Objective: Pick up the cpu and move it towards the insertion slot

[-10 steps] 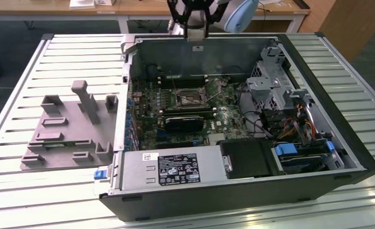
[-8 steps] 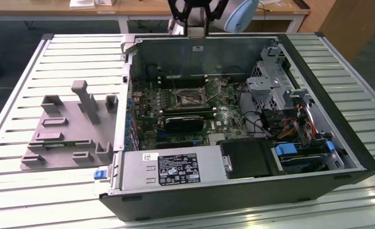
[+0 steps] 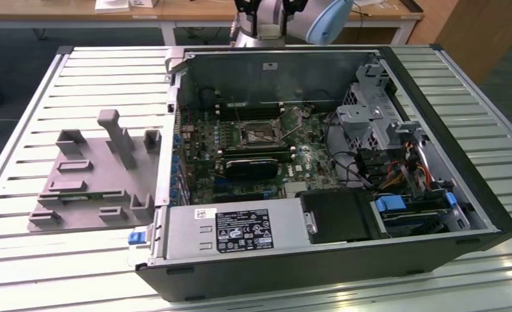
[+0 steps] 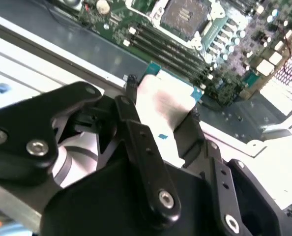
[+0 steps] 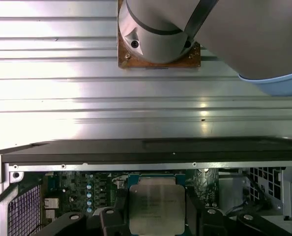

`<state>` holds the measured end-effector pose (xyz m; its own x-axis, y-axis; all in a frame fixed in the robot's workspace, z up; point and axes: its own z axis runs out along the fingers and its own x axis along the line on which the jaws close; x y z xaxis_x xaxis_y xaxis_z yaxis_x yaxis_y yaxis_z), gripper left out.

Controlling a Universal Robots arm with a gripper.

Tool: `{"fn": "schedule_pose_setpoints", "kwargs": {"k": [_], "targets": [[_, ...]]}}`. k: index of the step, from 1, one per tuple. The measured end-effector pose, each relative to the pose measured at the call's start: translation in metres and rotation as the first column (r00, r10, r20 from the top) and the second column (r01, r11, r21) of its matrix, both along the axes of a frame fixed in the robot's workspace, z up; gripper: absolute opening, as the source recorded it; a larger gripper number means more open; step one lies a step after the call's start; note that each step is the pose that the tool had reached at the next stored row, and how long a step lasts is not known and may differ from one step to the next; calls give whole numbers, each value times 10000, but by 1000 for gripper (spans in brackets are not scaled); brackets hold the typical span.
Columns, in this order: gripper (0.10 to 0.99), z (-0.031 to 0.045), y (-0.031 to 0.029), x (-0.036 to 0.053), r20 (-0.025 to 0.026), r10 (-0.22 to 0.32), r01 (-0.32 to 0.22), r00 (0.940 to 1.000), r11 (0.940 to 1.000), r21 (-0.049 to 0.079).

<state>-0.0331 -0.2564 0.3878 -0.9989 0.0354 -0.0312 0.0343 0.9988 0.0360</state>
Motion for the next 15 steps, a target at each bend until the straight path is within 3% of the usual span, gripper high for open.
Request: {"fn": "schedule_pose_setpoints", "kwargs": {"k": [6, 15], "targets": [[541, 2, -13, 0, -3, -1, 1, 10000, 10000, -4], [541, 0, -147, 0, 0, -1, 1, 10000, 10000, 0]]}}
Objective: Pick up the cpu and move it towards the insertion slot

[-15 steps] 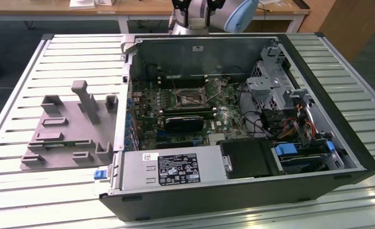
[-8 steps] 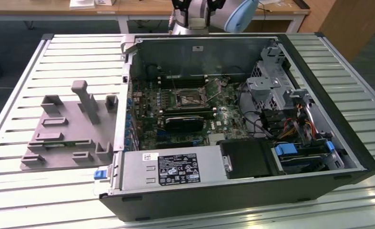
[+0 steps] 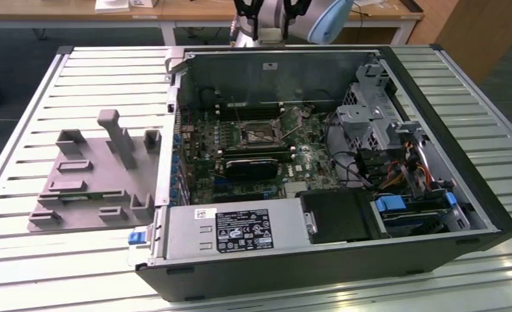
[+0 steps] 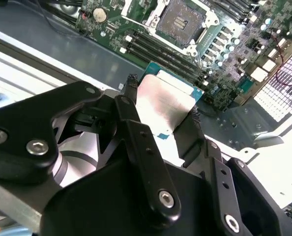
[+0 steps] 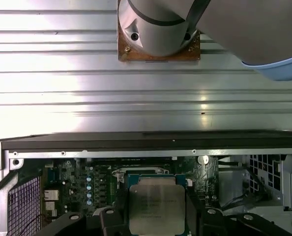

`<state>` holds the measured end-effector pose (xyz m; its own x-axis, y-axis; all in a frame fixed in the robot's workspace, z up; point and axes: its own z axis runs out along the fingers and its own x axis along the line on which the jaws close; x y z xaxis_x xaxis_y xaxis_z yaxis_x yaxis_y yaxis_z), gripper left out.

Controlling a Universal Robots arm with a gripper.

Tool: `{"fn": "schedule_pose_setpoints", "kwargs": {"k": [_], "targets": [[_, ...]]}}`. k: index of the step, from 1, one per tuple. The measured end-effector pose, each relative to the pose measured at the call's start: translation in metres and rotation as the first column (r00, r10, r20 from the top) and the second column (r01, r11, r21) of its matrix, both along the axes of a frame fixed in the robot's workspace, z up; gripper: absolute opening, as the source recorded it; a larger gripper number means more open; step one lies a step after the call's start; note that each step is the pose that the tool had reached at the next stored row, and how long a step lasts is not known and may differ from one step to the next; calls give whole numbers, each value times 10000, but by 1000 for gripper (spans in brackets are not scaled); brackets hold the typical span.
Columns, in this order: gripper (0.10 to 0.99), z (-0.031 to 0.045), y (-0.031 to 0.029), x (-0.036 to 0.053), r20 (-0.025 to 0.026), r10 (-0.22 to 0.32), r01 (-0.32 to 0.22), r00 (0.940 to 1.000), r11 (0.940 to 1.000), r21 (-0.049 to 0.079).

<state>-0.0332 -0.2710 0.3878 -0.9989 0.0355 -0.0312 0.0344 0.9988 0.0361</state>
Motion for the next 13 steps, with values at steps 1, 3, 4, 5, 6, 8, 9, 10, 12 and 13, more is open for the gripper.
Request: {"fn": "schedule_pose_setpoints", "kwargs": {"k": [1, 3, 4, 5, 6, 8, 9, 10, 12, 13], "targets": [[541, 0, -7, 0, 0, 0, 0, 10000, 10000, 0], [541, 0, -9, 0, 0, -1, 1, 10000, 10000, 0], [541, 0, -10, 0, -1, -1, 1, 10000, 10000, -1], [541, 0, -13, 0, 0, 0, 0, 10000, 10000, -1], [541, 0, -15, 0, 0, 0, 0, 10000, 10000, -1], [541, 0, -15, 0, -1, 0, 0, 10000, 10000, -1], [541, 0, -16, 0, 0, 0, 0, 10000, 10000, -1], [541, 0, -16, 0, 0, 0, 0, 10000, 10000, -1], [541, 0, -17, 0, 0, 0, 0, 10000, 10000, -1], [541, 0, -17, 0, 0, 0, 0, 10000, 10000, -1]]}}
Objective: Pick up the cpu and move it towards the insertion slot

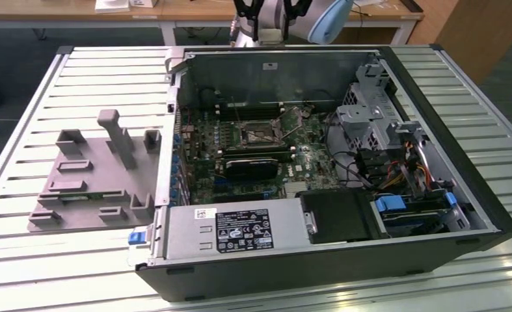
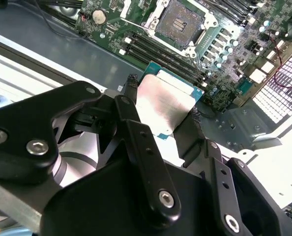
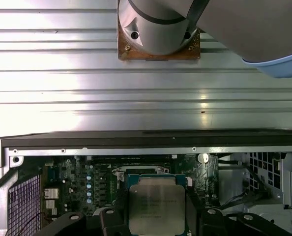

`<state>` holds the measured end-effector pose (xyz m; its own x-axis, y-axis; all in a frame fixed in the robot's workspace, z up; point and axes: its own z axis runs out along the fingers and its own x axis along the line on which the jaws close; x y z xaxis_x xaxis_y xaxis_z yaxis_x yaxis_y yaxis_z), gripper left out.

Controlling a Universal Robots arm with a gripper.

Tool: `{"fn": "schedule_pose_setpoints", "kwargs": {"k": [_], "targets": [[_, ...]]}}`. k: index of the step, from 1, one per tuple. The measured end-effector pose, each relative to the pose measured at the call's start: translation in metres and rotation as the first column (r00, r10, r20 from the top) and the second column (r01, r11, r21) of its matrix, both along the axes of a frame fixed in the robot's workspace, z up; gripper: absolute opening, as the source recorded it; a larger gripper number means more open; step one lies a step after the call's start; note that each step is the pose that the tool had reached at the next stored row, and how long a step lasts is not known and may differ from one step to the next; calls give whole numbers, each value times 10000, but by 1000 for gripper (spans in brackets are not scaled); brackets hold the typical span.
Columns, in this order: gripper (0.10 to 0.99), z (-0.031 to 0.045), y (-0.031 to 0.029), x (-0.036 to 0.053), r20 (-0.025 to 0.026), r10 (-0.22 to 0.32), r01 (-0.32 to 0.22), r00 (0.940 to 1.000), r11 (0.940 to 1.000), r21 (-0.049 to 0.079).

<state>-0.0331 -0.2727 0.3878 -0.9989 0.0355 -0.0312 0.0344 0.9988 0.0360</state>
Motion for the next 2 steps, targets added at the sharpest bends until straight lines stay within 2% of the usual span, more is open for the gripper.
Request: {"fn": "schedule_pose_setpoints", "kwargs": {"k": [2], "targets": [[541, 0, -1, 0, 0, 0, 0, 10000, 10000, 0]]}}
